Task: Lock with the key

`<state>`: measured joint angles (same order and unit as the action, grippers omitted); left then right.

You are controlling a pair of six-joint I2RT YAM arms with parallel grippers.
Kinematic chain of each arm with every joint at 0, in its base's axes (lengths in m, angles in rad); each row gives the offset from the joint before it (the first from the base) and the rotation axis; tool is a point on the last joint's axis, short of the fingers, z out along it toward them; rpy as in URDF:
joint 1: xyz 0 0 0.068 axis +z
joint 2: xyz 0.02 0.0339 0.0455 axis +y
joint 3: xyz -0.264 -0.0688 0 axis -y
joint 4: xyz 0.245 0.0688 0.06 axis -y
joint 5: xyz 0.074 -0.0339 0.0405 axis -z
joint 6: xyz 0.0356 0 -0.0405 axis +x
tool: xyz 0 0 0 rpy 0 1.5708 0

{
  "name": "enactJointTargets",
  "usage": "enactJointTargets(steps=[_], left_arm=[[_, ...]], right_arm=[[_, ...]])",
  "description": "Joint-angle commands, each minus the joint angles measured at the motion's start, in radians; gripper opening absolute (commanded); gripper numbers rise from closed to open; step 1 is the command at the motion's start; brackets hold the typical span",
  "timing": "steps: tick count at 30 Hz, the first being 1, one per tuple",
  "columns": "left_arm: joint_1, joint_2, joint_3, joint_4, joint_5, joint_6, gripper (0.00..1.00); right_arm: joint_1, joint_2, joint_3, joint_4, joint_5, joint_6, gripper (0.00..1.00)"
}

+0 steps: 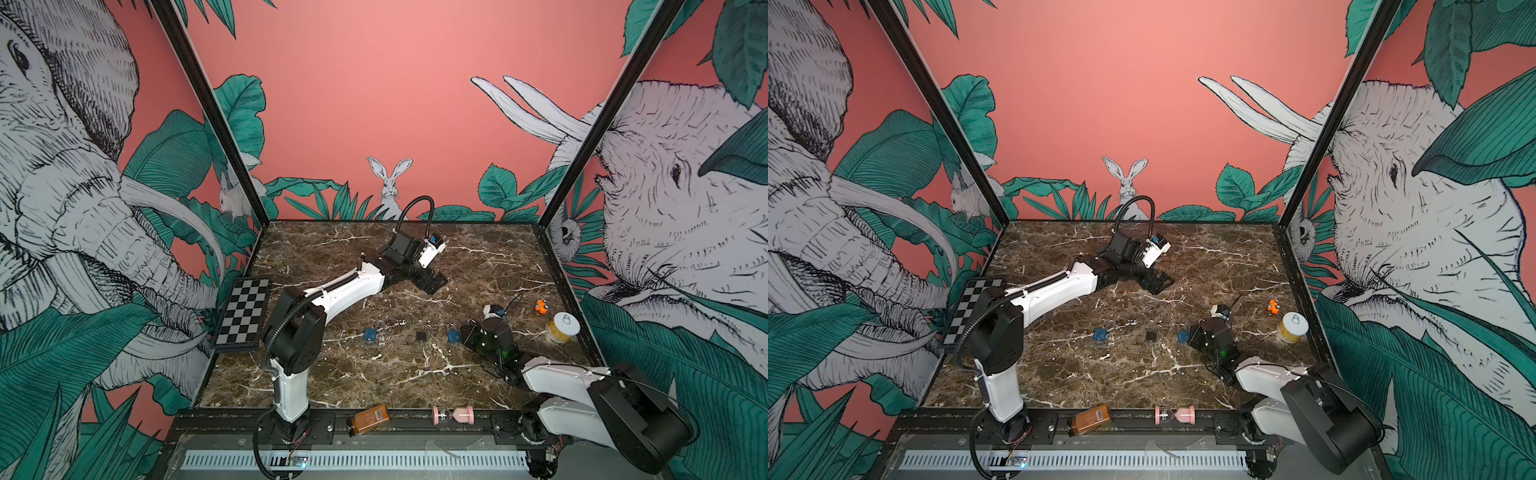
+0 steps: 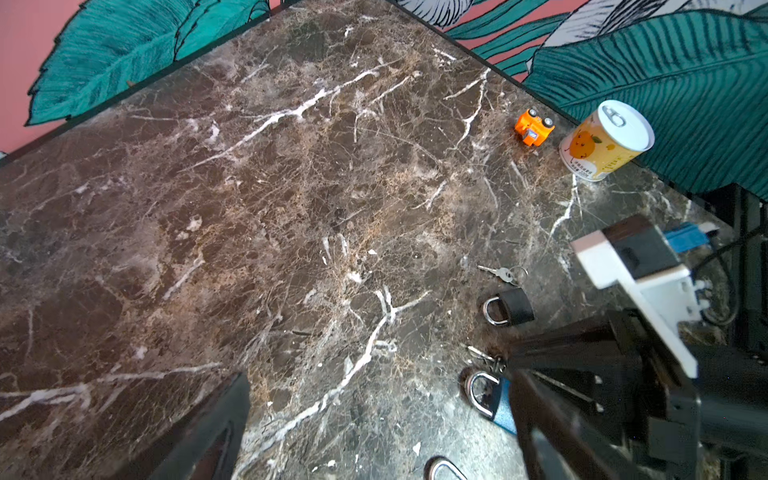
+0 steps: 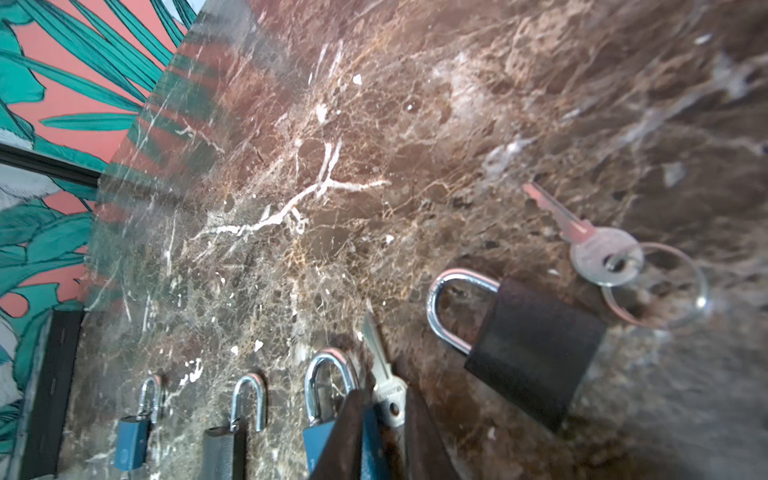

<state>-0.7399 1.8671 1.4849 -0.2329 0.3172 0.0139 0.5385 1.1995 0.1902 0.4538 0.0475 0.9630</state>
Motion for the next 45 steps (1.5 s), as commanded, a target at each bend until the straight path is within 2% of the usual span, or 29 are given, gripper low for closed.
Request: enactJointTargets(steps=[1,7,13,18,22,23,29,32,39,45], left_arm=[[0.001,-0.043,-0.041,0.022,0.023,-0.028,0.98],[0.002,-0.106,-0.116,0.065,0.006,-0.052,0.97],[0.004,-0.270,-0.309,0.163,-0.061,-0.150,0.98],[0.016,-0.407,-0.444,0.194,-0.134,-0.184,0.98],[0.033,-0.473,-0.502,0.195,-0.135,-0.202,0.98],[0.069,-0.486,-0.515,0.197,-0.126,-0.209,0.97],[0.154,-0.561,-0.605,0.233,-0.070,-0.291,0.97],[0.177,-0.617,-0.672,0.234,-0.076,-0.309,0.98],[0.189,-0.739,-0.798,0.226,-0.103,-0.359,0.97],[0.193,-0.740,-0.853,0.294,-0.072,-0.387,0.97]], right_arm=[[0.007,-0.042,0.016,-0.039,0.031,-0.014,0.22],[0.007,-0.146,0.060,-0.180,0.037,-0.053,0.23],[0.012,-0.204,0.219,-0.443,0.029,-0.155,0.25],[0.041,-0.162,0.376,-0.625,0.040,-0.239,0.27],[0.113,-0.080,0.499,-0.718,0.083,-0.297,0.27],[0.133,-0.057,0.533,-0.726,0.095,-0.309,0.28],[0.278,0.085,0.679,-0.760,0.163,-0.327,0.34],[0.330,0.147,0.727,-0.768,0.176,-0.322,0.39],[0.401,0.248,0.764,-0.767,0.171,-0.277,0.42],[0.409,0.312,0.777,-0.780,0.145,-0.218,0.43]])
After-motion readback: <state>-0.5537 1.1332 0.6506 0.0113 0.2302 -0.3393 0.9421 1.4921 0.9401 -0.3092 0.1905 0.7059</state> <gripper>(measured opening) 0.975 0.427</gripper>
